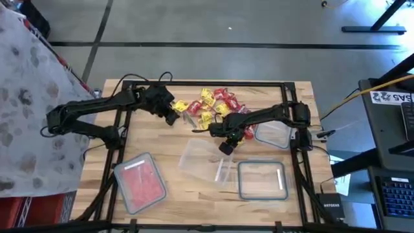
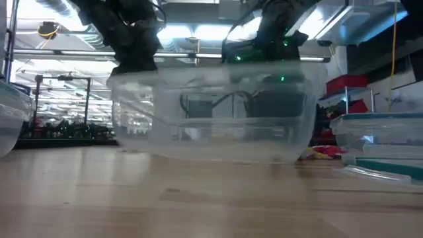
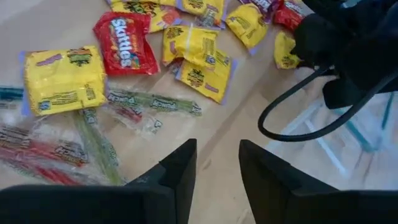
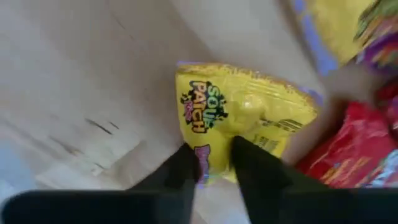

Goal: Sort candy
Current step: Put the yellow candy into the rectangular transparent bin

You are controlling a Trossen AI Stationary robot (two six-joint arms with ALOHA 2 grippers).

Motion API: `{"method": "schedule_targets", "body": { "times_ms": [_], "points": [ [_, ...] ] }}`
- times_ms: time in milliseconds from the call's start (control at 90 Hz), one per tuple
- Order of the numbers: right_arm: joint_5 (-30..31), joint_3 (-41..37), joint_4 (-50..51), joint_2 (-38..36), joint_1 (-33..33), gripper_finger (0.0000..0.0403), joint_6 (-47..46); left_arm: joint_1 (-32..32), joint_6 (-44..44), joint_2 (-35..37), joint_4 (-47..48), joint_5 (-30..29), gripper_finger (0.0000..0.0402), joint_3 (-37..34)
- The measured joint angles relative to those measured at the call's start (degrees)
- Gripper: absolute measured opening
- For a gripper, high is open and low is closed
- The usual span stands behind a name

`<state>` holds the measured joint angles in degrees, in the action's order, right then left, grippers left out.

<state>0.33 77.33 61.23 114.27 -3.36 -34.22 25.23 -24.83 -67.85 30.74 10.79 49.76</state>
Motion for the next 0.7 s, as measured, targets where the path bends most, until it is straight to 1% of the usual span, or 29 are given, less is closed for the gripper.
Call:
{"method": "schedule_targets", "body": {
  "times_ms": [78, 133, 311, 411, 467, 556, 644, 700],
  "points": [
    [0.6, 2.3, 1.6, -0.5, 0.0, 0.0021, 1.4, 0.0, -0.1, 0.3, -0.1, 0.8, 0.0106, 0.0],
    [1.3, 4.4, 2.8, -0.8, 0.0, 0.0008, 2.7, 0.0, -0.2, 0.7, 0.0, 0.8, 0.0106, 0.0],
    [6.1, 13.4, 10.4, -0.9, 0.0, 0.0014, 5.3, 0.0, -0.2, 2.8, 0.1, 0.8, 0.0106, 0.0],
    [6.6, 19.7, 13.1, -0.9, 0.0, 0.0004, 8.2, 0.0, 0.3, 4.8, 0.3, 1.0, 0.0106, 0.0],
    [6.5, 23.2, 13.5, -0.9, 0.0, 0.0003, 10.7, -0.2, 2.0, 5.9, 0.3, 2.8, 0.0106, 0.0],
    [5.1, 29.0, 14.0, -1.0, 0.4, 0.0004, 16.4, -1.3, 6.6, 7.3, 0.3, 7.1, 0.0106, 0.1],
    [2.3, 35.5, 14.2, -1.0, 1.2, 0.0002, 23.0, -3.5, 12.6, 7.4, 0.4, 11.2, 0.0106, 0.1],
    [0.9, 39.9, 14.7, -1.0, 1.7, 0.0001, 25.8, -5.3, 17.3, 7.0, 0.1, 12.0, 0.0106, 0.1]
  ]
}}
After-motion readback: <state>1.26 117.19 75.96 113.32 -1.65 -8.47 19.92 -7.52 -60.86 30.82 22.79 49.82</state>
